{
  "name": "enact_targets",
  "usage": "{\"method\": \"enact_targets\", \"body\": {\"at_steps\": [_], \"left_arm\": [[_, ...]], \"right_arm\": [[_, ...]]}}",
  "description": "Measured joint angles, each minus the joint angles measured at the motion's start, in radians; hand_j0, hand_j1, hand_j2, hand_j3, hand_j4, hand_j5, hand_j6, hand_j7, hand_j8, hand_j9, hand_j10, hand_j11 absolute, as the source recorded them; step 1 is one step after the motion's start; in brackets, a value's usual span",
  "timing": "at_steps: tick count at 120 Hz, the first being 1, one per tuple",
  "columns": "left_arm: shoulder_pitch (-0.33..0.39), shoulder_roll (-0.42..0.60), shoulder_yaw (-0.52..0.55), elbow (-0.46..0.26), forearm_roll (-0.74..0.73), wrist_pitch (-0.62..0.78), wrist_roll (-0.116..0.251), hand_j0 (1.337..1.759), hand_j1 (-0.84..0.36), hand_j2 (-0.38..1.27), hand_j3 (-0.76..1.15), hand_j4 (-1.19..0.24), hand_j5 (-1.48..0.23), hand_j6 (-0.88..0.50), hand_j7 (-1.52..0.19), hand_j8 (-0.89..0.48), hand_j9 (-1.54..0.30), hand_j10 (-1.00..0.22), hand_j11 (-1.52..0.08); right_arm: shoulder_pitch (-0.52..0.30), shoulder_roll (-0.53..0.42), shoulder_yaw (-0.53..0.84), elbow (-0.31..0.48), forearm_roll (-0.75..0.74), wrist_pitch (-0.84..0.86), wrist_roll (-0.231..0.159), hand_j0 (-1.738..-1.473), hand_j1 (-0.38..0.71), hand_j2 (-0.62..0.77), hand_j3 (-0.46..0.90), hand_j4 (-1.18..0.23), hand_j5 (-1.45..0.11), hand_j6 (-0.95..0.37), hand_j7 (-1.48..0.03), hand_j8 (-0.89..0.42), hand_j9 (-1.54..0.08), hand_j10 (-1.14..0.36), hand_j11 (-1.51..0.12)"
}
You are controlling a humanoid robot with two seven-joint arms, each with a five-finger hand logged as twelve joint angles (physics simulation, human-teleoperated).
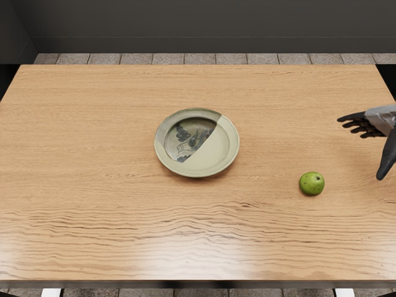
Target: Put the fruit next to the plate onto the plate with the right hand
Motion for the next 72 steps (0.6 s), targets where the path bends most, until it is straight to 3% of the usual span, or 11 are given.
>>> {"method": "enact_targets", "body": {"at_steps": [32, 53, 58, 66, 72], "left_arm": [[0.000, 0.000, 0.000, 0.000, 0.000, 0.000, 0.000, 1.658, 0.33, 0.00, 0.00, -0.02, -0.02, -0.02, -0.02, -0.02, -0.02, -0.02, -0.02], [0.000, 0.000, 0.000, 0.000, 0.000, 0.000, 0.000, 1.658, 0.33, 0.00, 0.00, -0.02, -0.02, -0.02, -0.02, -0.02, -0.02, -0.02, -0.02], [0.000, 0.000, 0.000, 0.000, 0.000, 0.000, 0.000, 1.658, 0.33, 0.00, 0.00, -0.02, -0.02, -0.02, -0.02, -0.02, -0.02, -0.02, -0.02], [0.000, 0.000, 0.000, 0.000, 0.000, 0.000, 0.000, 1.658, 0.33, 0.00, 0.00, -0.02, -0.02, -0.02, -0.02, -0.02, -0.02, -0.02, -0.02], [0.000, 0.000, 0.000, 0.000, 0.000, 0.000, 0.000, 1.658, 0.33, 0.00, 0.00, -0.02, -0.02, -0.02, -0.02, -0.02, -0.02, -0.02, -0.02]], "right_arm": [[-0.003, 0.000, -0.006, -0.004, 0.087, 0.000, -0.008, -1.658, -0.35, 0.00, 0.00, -0.01, 0.00, -0.01, 0.00, -0.01, 0.00, 0.00, 0.00], [-0.008, -0.012, -0.007, -0.011, 0.104, 0.000, -0.035, -1.658, -0.35, 0.00, 0.00, -0.01, 0.00, -0.01, 0.00, -0.01, 0.00, 0.00, 0.00], [-0.009, -0.024, -0.006, -0.008, 0.101, 0.000, -0.004, -1.658, -0.35, 0.00, 0.00, -0.01, 0.00, -0.01, 0.00, -0.01, 0.00, 0.00, 0.00], [-0.010, -0.056, -0.002, 0.029, 0.035, 0.000, 0.098, -1.658, -0.35, 0.00, 0.00, -0.01, 0.00, -0.01, 0.00, -0.01, 0.00, 0.00, 0.00], [-0.010, -0.066, 0.009, 0.082, -0.031, 0.000, 0.149, -1.658, -0.35, 0.00, 0.00, -0.01, 0.00, -0.01, 0.00, -0.01, 0.00, 0.00, 0.00]]}}
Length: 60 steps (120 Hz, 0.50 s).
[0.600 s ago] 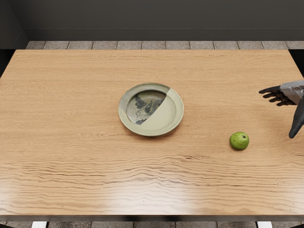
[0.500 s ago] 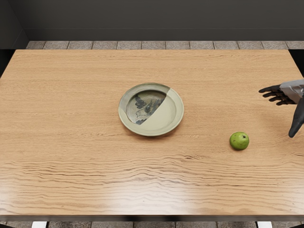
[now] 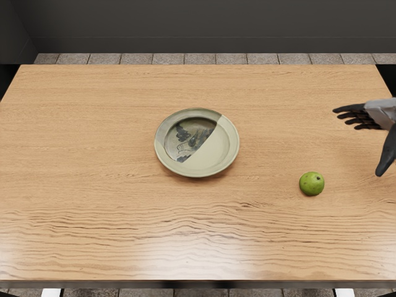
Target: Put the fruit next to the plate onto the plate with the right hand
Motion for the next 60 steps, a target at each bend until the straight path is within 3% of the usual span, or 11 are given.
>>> {"method": "enact_targets", "body": {"at_steps": [9, 19, 60], "left_arm": [[0.000, 0.000, 0.000, 0.000, 0.000, 0.000, 0.000, 1.658, 0.33, 0.00, 0.00, -0.02, -0.02, -0.02, -0.02, -0.02, -0.02, -0.02, -0.02], [0.000, 0.000, 0.000, 0.000, 0.000, 0.000, 0.000, 1.658, 0.33, 0.00, 0.00, -0.02, -0.02, -0.02, -0.02, -0.02, -0.02, -0.02, -0.02], [0.000, 0.000, 0.000, 0.000, 0.000, 0.000, 0.000, 1.658, 0.33, 0.00, 0.00, -0.02, -0.02, -0.02, -0.02, -0.02, -0.02, -0.02, -0.02]], "right_arm": [[-0.004, -0.005, 0.006, 0.055, -0.083, 0.000, 0.044, -1.658, -0.35, 0.00, 0.00, -0.01, 0.00, -0.01, 0.00, -0.01, 0.00, 0.00, 0.00], [-0.038, 0.015, 0.006, 0.085, -0.147, 0.000, 0.068, -1.658, -0.35, 0.00, 0.00, -0.01, 0.00, -0.01, 0.00, -0.01, 0.00, -0.01, 0.00], [-0.088, 0.089, 0.015, 0.107, -0.195, 0.000, 0.085, -1.658, -0.35, 0.00, 0.00, -0.01, 0.00, -0.01, 0.00, -0.01, 0.00, -0.01, 0.00]]}}
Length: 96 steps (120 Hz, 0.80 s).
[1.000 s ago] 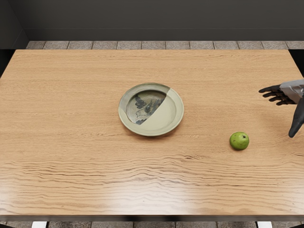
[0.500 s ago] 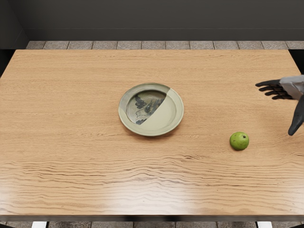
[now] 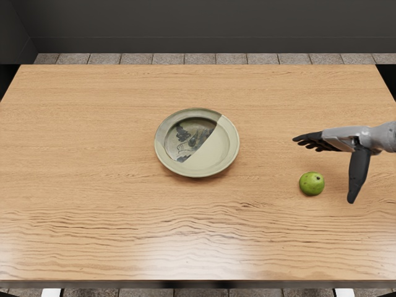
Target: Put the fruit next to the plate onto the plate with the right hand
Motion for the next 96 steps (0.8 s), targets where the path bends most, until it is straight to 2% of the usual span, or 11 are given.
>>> {"method": "enact_targets", "body": {"at_steps": [26, 41, 54, 70, 96], "left_arm": [[0.000, 0.000, 0.000, 0.000, 0.000, 0.000, 0.000, 1.658, 0.33, 0.00, 0.00, -0.02, -0.02, -0.02, -0.02, -0.02, -0.02, -0.02, -0.02], [0.000, 0.000, 0.000, 0.000, 0.000, 0.000, 0.000, 1.658, 0.33, 0.00, 0.00, -0.02, -0.02, -0.02, -0.02, -0.02, -0.02, -0.02, -0.02], [0.000, 0.000, 0.000, 0.000, 0.000, 0.000, 0.000, 1.658, 0.33, 0.00, 0.00, -0.02, -0.02, -0.02, -0.02, -0.02, -0.02, -0.02, -0.02], [0.000, 0.000, 0.000, 0.000, 0.000, 0.000, 0.000, 1.658, 0.33, 0.00, 0.00, -0.02, -0.02, -0.02, -0.02, -0.02, -0.02, -0.02, -0.02], [0.000, 0.000, 0.000, 0.000, 0.000, 0.000, 0.000, 1.658, 0.33, 0.00, 0.00, -0.02, -0.02, -0.02, -0.02, -0.02, -0.02, -0.02, -0.02]], "right_arm": [[-0.012, 0.012, 0.001, 0.005, -0.036, -0.001, 0.005, -1.658, -0.35, 0.00, 0.00, -0.01, 0.00, -0.01, 0.00, -0.01, 0.00, -0.01, 0.00], [-0.067, -0.002, 0.000, 0.047, -0.068, -0.075, 0.111, -1.658, -0.35, 0.00, 0.00, -0.01, 0.00, -0.01, 0.00, -0.01, 0.00, -0.01, 0.00], [-0.086, -0.017, 0.001, 0.068, -0.079, -0.103, 0.153, -1.658, -0.35, 0.00, 0.00, -0.01, 0.00, -0.01, 0.00, -0.01, 0.00, -0.01, 0.00], [-0.103, -0.025, -0.006, 0.076, -0.088, -0.170, 0.170, -1.658, -0.35, 0.00, 0.00, -0.01, 0.00, -0.01, 0.00, -0.01, 0.00, -0.01, 0.00], [-0.138, -0.001, -0.013, 0.092, -0.158, -0.255, 0.176, -1.658, -0.35, 0.00, 0.00, -0.01, 0.00, -0.01, 0.00, -0.01, 0.00, -0.01, 0.00]]}}
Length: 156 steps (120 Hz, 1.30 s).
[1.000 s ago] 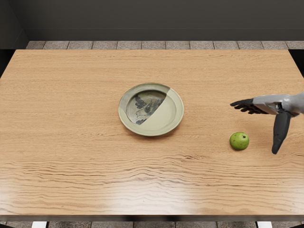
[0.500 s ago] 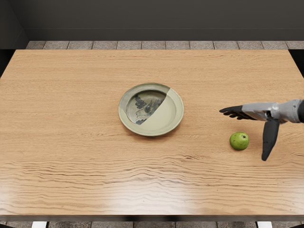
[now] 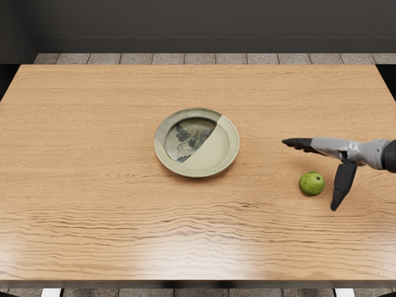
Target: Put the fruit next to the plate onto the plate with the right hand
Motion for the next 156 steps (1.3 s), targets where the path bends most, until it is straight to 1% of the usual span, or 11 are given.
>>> {"method": "enact_targets", "body": {"at_steps": [8, 15, 38, 53, 73, 103, 117, 134, 146, 149, 156], "left_arm": [[0.000, 0.000, 0.000, 0.000, 0.000, 0.000, 0.000, 1.658, 0.33, 0.00, 0.00, -0.02, -0.02, -0.02, -0.02, -0.02, -0.02, -0.02, -0.02], [0.000, 0.000, 0.000, 0.000, 0.000, 0.000, 0.000, 1.658, 0.33, 0.00, 0.00, -0.02, -0.02, -0.02, -0.02, -0.02, -0.02, -0.02, -0.02], [0.000, 0.000, 0.000, 0.000, 0.000, 0.000, 0.000, 1.658, 0.33, 0.00, 0.00, -0.02, -0.02, -0.02, -0.02, -0.02, -0.02, -0.02, -0.02], [0.000, 0.000, 0.000, 0.000, 0.000, 0.000, 0.000, 1.658, 0.33, 0.00, 0.00, -0.02, -0.02, -0.02, -0.02, -0.02, -0.02, -0.02, -0.02], [0.000, 0.000, 0.000, 0.000, 0.000, 0.000, 0.000, 1.658, 0.33, 0.00, 0.00, -0.02, -0.02, -0.02, -0.02, -0.02, -0.02, -0.02, -0.02], [0.000, 0.000, 0.000, 0.000, 0.000, 0.000, 0.000, 1.658, 0.33, 0.00, 0.00, -0.02, -0.02, -0.02, -0.02, -0.02, -0.02, -0.02, -0.02], [0.000, 0.000, 0.000, 0.000, 0.000, 0.000, 0.000, 1.658, 0.33, 0.00, 0.00, -0.02, -0.02, -0.02, -0.02, -0.02, -0.02, -0.02, -0.02], [0.000, 0.000, 0.000, 0.000, 0.000, 0.000, 0.000, 1.658, 0.33, 0.00, 0.00, -0.02, -0.02, -0.02, -0.02, -0.02, -0.02, -0.02, -0.02], [0.000, 0.000, 0.000, 0.000, 0.000, 0.000, 0.000, 1.658, 0.33, 0.00, 0.00, -0.02, -0.02, -0.02, -0.02, -0.02, -0.02, -0.02, -0.02], [0.000, 0.000, 0.000, 0.000, 0.000, 0.000, 0.000, 1.658, 0.33, 0.00, 0.00, -0.02, -0.02, -0.02, -0.02, -0.02, -0.02, -0.02, -0.02], [0.000, 0.000, 0.000, 0.000, 0.000, 0.000, 0.000, 1.658, 0.33, 0.00, 0.00, -0.02, -0.02, -0.02, -0.02, -0.02, -0.02, -0.02, -0.02]], "right_arm": [[-0.013, 0.003, 0.000, 0.006, -0.007, -0.009, 0.001, -1.658, -0.34, 0.00, 0.00, -0.01, -0.01, -0.01, -0.01, -0.01, -0.01, -0.01, -0.01], [-0.021, 0.004, 0.000, 0.008, -0.010, -0.016, 0.012, -1.658, -0.32, 0.00, 0.00, -0.03, -0.03, -0.03, -0.03, -0.03, -0.03, -0.03, -0.03], [-0.046, 0.014, 0.000, 0.009, -0.014, -0.046, 0.031, -1.658, -0.23, -0.02, 0.00, -0.11, -0.13, -0.11, -0.13, -0.11, -0.13, -0.11, -0.13], [-0.062, 0.028, -0.001, 0.008, -0.017, -0.061, 0.033, -1.658, -0.18, -0.03, 0.00, -0.15, -0.19, -0.15, -0.18, -0.15, -0.19, -0.15, -0.19], [-0.083, 0.036, -0.002, 0.007, -0.028, -0.083, 0.033, -1.658, -0.15, -0.03, 0.00, -0.18, -0.22, -0.18, -0.22, -0.18, -0.22, -0.18, -0.22], [-0.091, 0.049, -0.011, 0.002, -0.034, -0.095, 0.031, -1.658, -0.09, -0.04, 0.00, -0.23, -0.29, -0.23, -0.29, -0.23, -0.29, -0.23, -0.29], [-0.096, 0.040, -0.013, -0.002, -0.034, -0.096, 0.033, -1.658, -0.03, -0.05, 0.00, -0.28, -0.35, -0.28, -0.35, -0.28, -0.35, -0.27, -0.34], [-0.099, 0.023, -0.014, -0.007, -0.035, -0.096, 0.036, -1.658, 0.09, -0.07, 0.00, -0.38, -0.48, -0.38, -0.48, -0.38, -0.48, -0.35, -0.48], [-0.099, 0.020, -0.015, -0.016, -0.036, -0.097, 0.037, -1.658, 0.22, -0.09, 0.00, -0.49, -0.63, -0.49, -0.63, -0.48, -0.63, -0.45, -0.62], [-0.100, 0.020, -0.015, -0.019, -0.036, -0.096, 0.037, -1.657, 0.24, -0.06, 0.00, -0.52, -0.67, -0.52, -0.67, -0.48, -0.67, -0.44, -0.67], [-0.100, 0.022, -0.015, -0.028, -0.035, -0.095, 0.038, -1.654, 0.28, -0.03, 0.00, -0.58, -0.78, -0.59, -0.76, -0.41, -0.78, -0.39, -0.79]]}}
